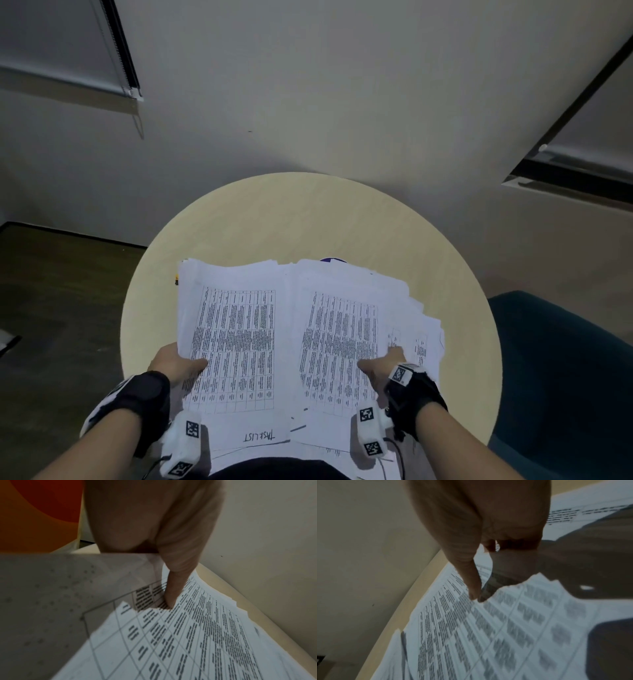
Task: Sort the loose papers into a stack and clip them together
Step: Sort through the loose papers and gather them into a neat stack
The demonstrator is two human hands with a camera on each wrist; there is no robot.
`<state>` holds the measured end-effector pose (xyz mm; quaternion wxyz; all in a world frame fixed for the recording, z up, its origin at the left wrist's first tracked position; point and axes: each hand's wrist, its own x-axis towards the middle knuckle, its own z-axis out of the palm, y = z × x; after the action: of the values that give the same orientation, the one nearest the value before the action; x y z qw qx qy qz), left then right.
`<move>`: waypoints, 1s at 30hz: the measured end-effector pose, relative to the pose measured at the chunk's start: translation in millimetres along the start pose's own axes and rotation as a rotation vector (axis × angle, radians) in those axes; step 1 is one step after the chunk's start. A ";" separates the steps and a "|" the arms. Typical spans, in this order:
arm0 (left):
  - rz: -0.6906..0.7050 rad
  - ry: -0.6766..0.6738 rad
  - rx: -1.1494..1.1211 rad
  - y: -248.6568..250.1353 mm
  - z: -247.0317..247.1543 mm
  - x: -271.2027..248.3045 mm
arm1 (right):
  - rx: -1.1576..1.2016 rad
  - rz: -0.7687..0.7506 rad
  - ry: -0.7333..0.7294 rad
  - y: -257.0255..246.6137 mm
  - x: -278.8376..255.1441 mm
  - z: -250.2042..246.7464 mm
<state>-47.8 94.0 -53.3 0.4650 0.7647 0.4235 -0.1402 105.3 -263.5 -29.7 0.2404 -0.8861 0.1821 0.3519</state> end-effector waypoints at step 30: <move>-0.008 0.030 -0.107 9.7 10.9 5.4 | 1.092 -0.151 0.386 -6.5 40.1 -86.6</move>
<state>-35.1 85.7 -56.5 0.4983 0.7389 0.4405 -0.1078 182.4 -312.3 -1.2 0.6494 -0.6923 0.3139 0.0211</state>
